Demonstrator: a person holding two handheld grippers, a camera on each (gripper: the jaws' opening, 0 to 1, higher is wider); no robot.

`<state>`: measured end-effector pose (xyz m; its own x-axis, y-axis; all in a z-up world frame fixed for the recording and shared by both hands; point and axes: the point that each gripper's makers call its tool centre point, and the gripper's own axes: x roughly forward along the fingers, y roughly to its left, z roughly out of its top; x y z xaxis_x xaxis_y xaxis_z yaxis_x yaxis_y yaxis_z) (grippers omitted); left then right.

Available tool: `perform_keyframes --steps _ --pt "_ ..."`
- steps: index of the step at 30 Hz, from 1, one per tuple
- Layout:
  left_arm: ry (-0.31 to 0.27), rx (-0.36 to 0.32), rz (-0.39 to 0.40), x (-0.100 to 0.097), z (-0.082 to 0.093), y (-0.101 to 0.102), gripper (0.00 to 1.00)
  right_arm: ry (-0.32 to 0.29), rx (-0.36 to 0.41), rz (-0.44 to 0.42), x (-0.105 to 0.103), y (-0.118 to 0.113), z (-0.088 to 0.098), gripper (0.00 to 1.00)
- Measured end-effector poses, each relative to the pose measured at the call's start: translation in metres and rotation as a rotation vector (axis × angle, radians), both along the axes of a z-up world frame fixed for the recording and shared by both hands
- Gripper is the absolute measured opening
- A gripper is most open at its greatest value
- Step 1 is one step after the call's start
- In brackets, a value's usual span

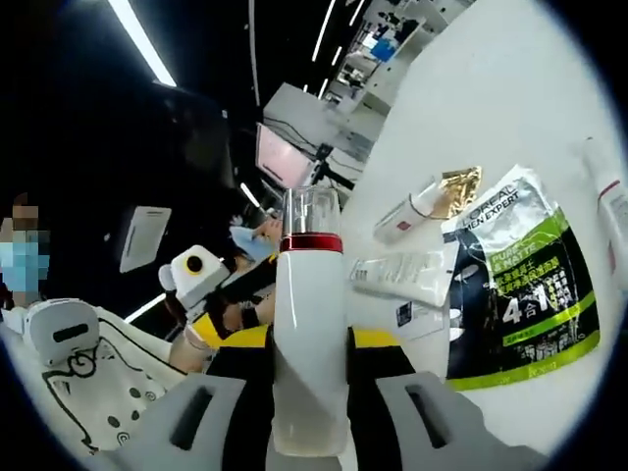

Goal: Arrange the skincare products in the storage area until every visible bottle or jar stands upright without overlapping.

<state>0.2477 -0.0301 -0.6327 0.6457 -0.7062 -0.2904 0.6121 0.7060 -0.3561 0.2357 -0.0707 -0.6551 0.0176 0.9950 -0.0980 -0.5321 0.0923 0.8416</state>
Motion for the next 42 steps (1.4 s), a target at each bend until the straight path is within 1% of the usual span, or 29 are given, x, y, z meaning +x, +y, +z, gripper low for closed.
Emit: perform_keyframes --steps 2,4,6,7,9,11,14,15,16,20,23,24,25,26,28,35,36,37,39,41,42 --pt "0.006 -0.028 -0.007 0.001 0.001 -0.004 0.71 0.005 0.021 0.002 -0.003 0.001 0.004 0.26" --pt "0.004 -0.058 -0.015 0.0 0.003 -0.009 0.71 -0.015 0.025 -0.001 -0.004 0.001 0.005 0.26" --pt "0.029 -0.128 -0.035 -0.001 0.008 -0.016 0.69 -0.024 0.025 0.007 -0.006 0.002 0.004 0.26" --pt "0.031 -0.137 -0.036 0.0 0.009 -0.017 0.68 -0.028 0.028 0.008 -0.007 0.002 0.003 0.26" --pt "0.027 -0.131 -0.035 0.001 0.007 -0.02 0.67 -0.036 0.044 0.022 -0.011 0.003 0.005 0.27" --pt "0.041 -0.137 -0.038 0.003 0.004 -0.022 0.67 -0.045 0.062 0.031 -0.015 0.006 0.008 0.27" --pt "0.038 -0.199 -0.053 0.003 0.01 -0.027 0.58 -0.065 0.087 0.034 -0.019 0.009 0.012 0.27" --pt "0.035 -0.245 -0.057 0.003 0.016 -0.029 0.57 -0.066 0.091 0.036 -0.02 0.01 0.013 0.27" --pt "0.048 -0.257 -0.056 0.003 0.016 -0.029 0.56 -0.071 0.098 0.036 -0.021 0.011 0.015 0.27" --pt "0.048 -0.259 -0.066 0.004 0.015 -0.033 0.52 -0.089 0.126 0.045 -0.025 0.015 0.021 0.27" --pt "0.047 -0.326 -0.083 0.001 0.024 -0.039 0.47 -0.103 0.135 0.054 -0.028 0.016 0.024 0.27" --pt "0.046 -0.345 -0.08 0.001 0.027 -0.04 0.42 -0.11 0.138 0.058 -0.03 0.017 0.025 0.27" --pt "0.062 -0.371 -0.067 0.003 0.029 -0.039 0.39 -0.112 0.14 0.061 -0.031 0.017 0.026 0.27" --pt "0.054 -0.374 -0.068 0.004 0.03 -0.038 0.37 -0.119 0.145 0.065 -0.032 0.017 0.027 0.27" --pt "0.058 -0.373 -0.073 0.003 0.03 -0.039 0.34 -0.124 0.148 0.067 -0.033 0.018 0.029 0.27" --pt "0.057 -0.387 -0.084 0.004 0.033 -0.041 0.33 -0.14 0.154 0.046 -0.031 0.015 0.031 0.27" --pt "0.066 -0.392 -0.088 0.004 0.032 -0.042 0.33 -0.144 0.153 0.044 -0.031 0.015 0.031 0.27" --pt "0.101 -0.4 -0.093 0.002 0.031 -0.044 0.33 -0.148 0.147 0.045 -0.032 0.014 0.03 0.27" --pt "0.102 -0.383 -0.112 0.003 0.029 -0.045 0.33 -0.167 0.128 0.044 -0.033 0.013 0.028 0.27" --pt "0.114 -0.38 -0.124 0.002 0.027 -0.048 0.32 -0.176 0.119 0.043 -0.034 0.012 0.026 0.27" --pt "0.111 -0.379 -0.127 0.002 0.026 -0.047 0.32 -0.182 0.115 0.039 -0.034 0.011 0.026 0.27"
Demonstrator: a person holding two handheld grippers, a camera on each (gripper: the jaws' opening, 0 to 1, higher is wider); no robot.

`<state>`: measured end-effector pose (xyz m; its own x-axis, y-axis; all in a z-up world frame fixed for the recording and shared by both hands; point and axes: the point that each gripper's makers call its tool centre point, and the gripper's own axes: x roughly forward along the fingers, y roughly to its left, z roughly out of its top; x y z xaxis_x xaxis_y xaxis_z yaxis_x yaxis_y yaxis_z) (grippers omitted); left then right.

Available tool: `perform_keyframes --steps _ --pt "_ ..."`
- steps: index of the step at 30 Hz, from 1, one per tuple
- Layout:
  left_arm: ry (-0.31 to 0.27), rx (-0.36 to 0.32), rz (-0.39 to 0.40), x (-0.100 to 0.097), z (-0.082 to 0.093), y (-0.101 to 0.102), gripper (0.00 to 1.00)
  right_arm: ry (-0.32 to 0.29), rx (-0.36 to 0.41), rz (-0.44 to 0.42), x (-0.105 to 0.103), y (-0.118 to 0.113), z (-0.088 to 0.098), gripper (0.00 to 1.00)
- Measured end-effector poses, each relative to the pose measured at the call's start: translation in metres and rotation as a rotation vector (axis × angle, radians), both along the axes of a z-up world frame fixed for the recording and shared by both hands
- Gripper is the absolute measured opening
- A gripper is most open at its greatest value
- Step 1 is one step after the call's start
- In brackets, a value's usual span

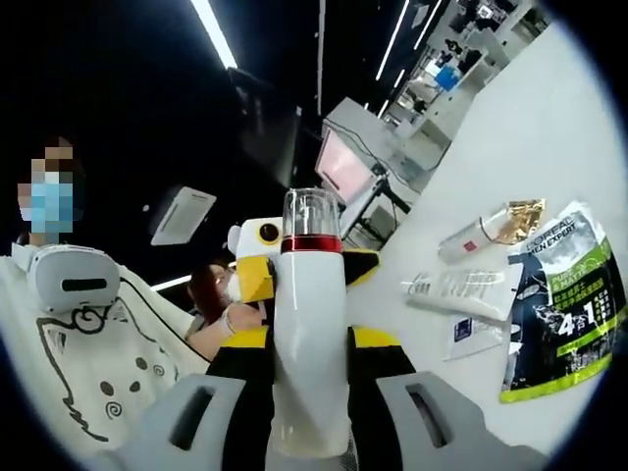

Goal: Arrange the skincare products in the storage area until every visible bottle or jar stands upright without overlapping.

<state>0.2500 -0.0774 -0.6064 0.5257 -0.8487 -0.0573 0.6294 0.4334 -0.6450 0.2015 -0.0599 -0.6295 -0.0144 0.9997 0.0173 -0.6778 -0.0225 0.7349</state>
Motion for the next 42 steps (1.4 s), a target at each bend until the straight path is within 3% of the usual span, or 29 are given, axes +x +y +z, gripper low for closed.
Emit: perform_keyframes --steps 5,8,12,20,27,33,36,42 --pt "-0.01 0.007 -0.029 -0.002 0.001 -0.006 0.3 -0.035 -0.028 -0.016 0.0 -0.002 -0.002 0.27" --pt "-0.075 0.081 -0.072 -0.005 -0.001 -0.01 0.3 -0.093 -0.071 -0.011 -0.001 -0.005 -0.008 0.27" --pt "-0.07 0.123 -0.116 -0.01 -0.002 -0.02 0.3 -0.146 -0.105 -0.004 -0.004 -0.009 -0.012 0.27" --pt "-0.105 0.183 -0.158 -0.014 -0.007 -0.03 0.28 -0.325 -0.194 0.005 -0.001 -0.02 -0.022 0.28" --pt "-0.194 0.357 -0.228 -0.025 -0.026 -0.045 0.28 -0.399 -0.256 0.015 -0.005 -0.025 -0.043 0.28" --pt "-0.22 0.408 -0.236 -0.027 -0.034 -0.052 0.27 -0.464 -0.292 0.003 -0.001 -0.03 -0.055 0.28" --pt "-0.285 0.467 -0.248 -0.028 -0.038 -0.053 0.27 -0.526 -0.325 0.006 0.002 -0.031 -0.061 0.28" --pt "-0.349 0.53 -0.25 -0.029 -0.044 -0.055 0.28 -0.609 -0.372 0.003 0.006 -0.031 -0.068 0.27"
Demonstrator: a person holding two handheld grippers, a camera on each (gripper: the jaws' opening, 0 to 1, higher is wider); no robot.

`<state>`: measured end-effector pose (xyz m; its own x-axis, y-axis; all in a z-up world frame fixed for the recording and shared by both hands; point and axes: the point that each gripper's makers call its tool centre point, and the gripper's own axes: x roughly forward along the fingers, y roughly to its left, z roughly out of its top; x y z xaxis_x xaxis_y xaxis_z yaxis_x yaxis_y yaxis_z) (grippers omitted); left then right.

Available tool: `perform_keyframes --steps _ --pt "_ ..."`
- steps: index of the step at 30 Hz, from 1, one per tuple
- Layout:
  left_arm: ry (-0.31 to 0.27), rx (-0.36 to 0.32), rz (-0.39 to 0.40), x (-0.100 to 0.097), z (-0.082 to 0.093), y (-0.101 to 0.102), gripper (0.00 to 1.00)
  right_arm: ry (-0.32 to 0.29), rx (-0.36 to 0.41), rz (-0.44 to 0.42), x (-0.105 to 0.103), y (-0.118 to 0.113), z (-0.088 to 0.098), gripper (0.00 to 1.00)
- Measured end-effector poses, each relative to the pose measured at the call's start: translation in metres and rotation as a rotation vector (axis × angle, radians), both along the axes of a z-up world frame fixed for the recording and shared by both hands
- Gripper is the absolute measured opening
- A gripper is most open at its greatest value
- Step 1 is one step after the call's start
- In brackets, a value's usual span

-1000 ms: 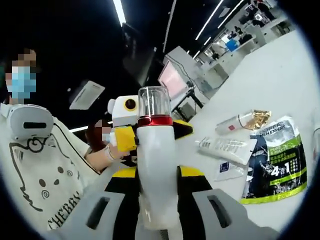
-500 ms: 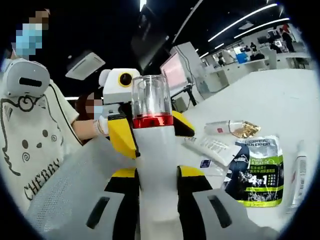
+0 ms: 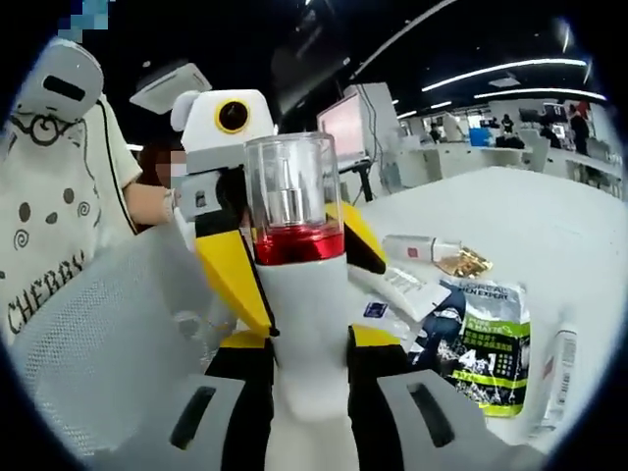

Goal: Arrange the skincare products in the storage area until every visible bottle or jar stands upright without overlapping.

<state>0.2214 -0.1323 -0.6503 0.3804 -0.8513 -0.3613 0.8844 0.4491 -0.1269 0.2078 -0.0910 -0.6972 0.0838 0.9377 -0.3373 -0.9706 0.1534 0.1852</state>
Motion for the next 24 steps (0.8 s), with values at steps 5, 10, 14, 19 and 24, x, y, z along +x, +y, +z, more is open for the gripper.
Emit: perform_keyframes --steps 5,10,14,19,24 --pt "-0.084 0.039 -0.009 0.0 -0.004 0.0 0.28 -0.057 -0.036 0.006 0.003 0.003 -0.007 0.27" --pt "-0.096 0.036 -0.011 0.007 -0.003 0.002 0.28 -0.067 -0.033 -0.001 0.01 0.002 -0.008 0.27" --pt "-0.156 0.06 -0.028 0.013 -0.004 0.003 0.28 -0.112 -0.059 0.005 0.017 0.004 -0.009 0.28" --pt "-0.228 0.093 -0.061 0.014 -0.005 0.003 0.29 -0.152 -0.072 0.024 0.019 0.006 -0.01 0.28" --pt "-0.262 0.069 -0.081 0.012 -0.005 0.004 0.3 -0.165 -0.075 0.031 0.017 0.008 -0.01 0.28"
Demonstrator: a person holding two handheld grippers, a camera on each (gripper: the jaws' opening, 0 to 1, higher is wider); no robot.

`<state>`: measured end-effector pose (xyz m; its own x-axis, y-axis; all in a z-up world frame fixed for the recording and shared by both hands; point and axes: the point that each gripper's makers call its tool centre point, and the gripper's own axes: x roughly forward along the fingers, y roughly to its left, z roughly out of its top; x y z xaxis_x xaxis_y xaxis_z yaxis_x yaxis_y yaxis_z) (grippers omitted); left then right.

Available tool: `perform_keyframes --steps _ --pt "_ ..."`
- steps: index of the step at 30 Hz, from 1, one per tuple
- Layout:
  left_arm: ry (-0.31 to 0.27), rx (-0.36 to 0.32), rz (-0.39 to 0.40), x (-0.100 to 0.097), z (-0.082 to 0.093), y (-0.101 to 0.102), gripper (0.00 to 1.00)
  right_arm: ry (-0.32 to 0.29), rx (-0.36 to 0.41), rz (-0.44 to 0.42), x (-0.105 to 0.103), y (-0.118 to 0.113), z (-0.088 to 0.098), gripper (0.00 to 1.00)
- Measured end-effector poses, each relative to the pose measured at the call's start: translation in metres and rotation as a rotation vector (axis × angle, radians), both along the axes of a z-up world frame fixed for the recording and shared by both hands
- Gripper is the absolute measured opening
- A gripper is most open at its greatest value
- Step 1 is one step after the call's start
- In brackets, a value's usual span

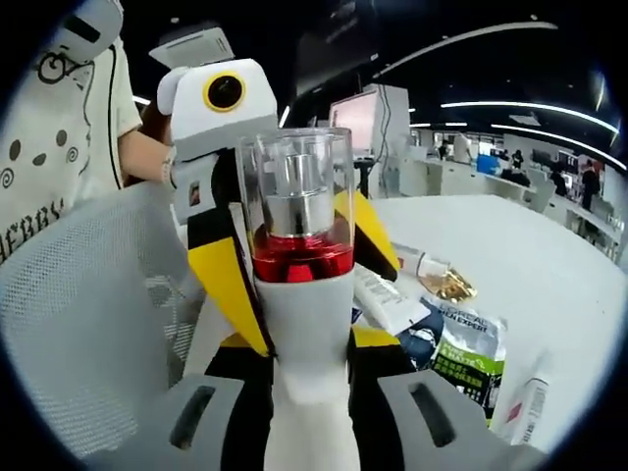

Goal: Arrange the skincare products in the storage area until every visible bottle or jar stands upright without overlapping.

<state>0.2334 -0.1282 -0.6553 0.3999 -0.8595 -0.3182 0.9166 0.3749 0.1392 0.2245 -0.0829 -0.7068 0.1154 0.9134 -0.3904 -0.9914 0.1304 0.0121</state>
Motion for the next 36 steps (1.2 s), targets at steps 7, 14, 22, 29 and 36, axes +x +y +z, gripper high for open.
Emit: perform_keyframes --steps 7,14,22,29,36 --pt "0.019 -0.062 0.001 0.003 0.006 -0.003 0.33 0.027 -0.004 -0.018 0.0 -0.001 0.0 0.29" --pt "0.027 -0.016 -0.036 -0.002 -0.003 0.002 0.4 0.025 -0.039 -0.041 -0.006 -0.017 -0.001 0.34" --pt "0.041 0.06 -0.067 -0.009 -0.016 0.013 0.4 0.019 -0.051 -0.13 0.003 -0.053 0.013 0.35" --pt "0.035 0.12 -0.074 -0.003 -0.034 0.021 0.38 0.049 0.055 -0.169 0.005 -0.05 0.049 0.38" --pt "0.055 0.124 -0.079 0.001 -0.042 0.022 0.36 0.038 0.148 -0.162 0.004 -0.021 0.084 0.43"
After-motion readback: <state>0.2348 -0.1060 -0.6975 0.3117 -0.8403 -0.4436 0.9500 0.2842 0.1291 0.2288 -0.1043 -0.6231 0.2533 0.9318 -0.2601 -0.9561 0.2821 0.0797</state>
